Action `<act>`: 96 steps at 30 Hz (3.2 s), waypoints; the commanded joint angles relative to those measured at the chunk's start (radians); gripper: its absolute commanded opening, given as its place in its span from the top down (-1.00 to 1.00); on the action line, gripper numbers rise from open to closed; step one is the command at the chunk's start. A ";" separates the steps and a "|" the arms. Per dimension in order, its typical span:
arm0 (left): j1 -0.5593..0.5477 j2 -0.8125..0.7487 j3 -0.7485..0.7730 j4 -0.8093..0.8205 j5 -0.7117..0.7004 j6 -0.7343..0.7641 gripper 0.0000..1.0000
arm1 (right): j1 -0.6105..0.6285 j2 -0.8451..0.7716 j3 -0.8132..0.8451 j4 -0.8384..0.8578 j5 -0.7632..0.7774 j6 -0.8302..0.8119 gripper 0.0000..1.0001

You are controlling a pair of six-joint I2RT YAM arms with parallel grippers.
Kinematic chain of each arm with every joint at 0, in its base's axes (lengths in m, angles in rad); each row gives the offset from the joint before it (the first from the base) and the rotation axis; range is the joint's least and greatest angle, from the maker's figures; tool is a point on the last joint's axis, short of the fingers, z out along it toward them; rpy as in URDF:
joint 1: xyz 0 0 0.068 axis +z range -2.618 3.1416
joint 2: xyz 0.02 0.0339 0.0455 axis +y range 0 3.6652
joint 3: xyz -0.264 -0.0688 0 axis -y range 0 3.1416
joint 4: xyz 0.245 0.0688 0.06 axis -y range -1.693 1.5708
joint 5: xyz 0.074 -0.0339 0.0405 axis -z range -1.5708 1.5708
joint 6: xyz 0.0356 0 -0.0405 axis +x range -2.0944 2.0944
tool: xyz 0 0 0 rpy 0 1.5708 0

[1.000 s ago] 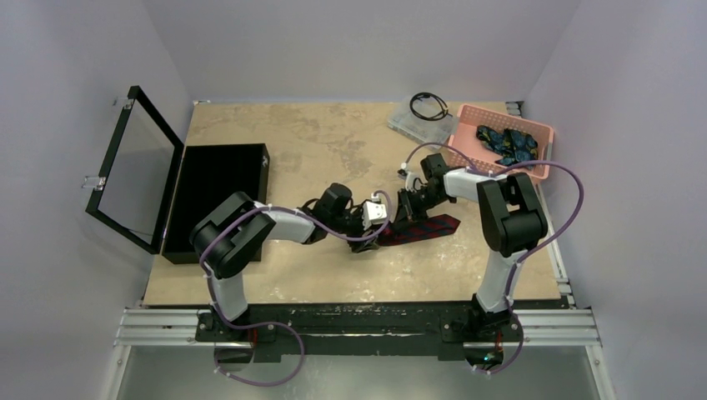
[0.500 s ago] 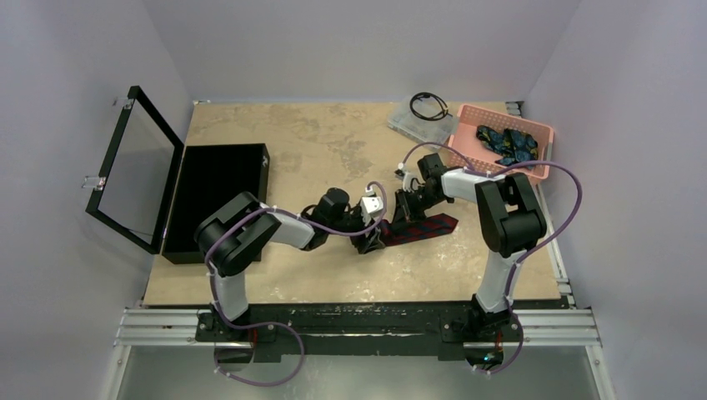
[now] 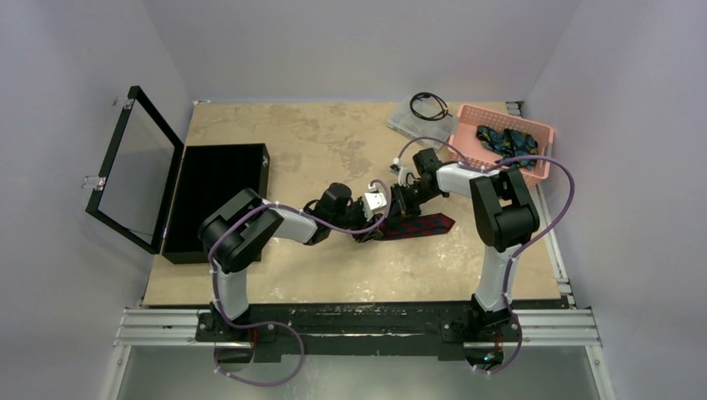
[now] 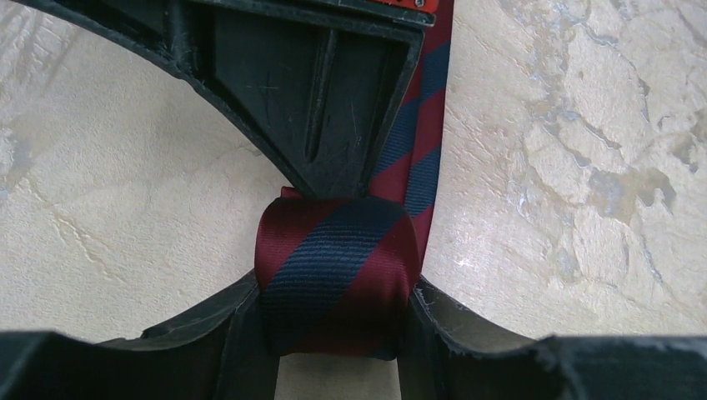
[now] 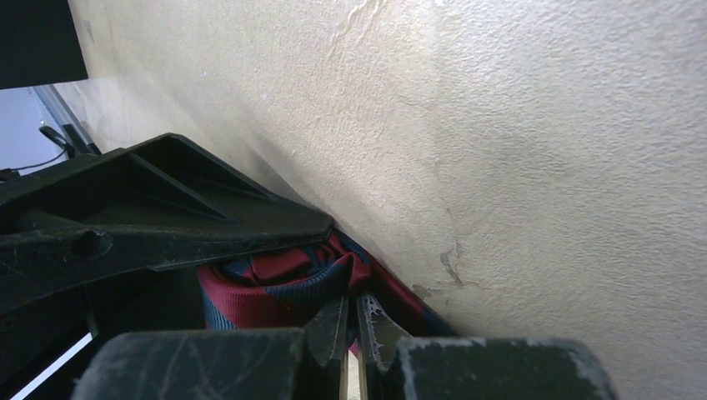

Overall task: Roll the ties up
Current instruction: Roll the tie at the center of the board.

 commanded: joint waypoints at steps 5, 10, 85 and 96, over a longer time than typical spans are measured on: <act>0.005 0.002 -0.051 -0.080 -0.023 0.086 0.79 | -0.010 -0.099 0.020 -0.099 0.045 -0.075 0.54; 0.007 0.012 -0.059 -0.080 -0.041 0.058 0.95 | -0.087 -0.145 -0.017 -0.142 -0.003 -0.048 0.58; 0.012 0.018 0.166 -0.663 -0.035 0.387 0.87 | -0.025 -0.015 0.043 -0.117 -0.280 -0.048 0.06; 0.013 0.017 0.153 -0.653 -0.029 0.384 0.87 | -0.023 -0.022 0.018 -0.057 -0.278 0.006 0.55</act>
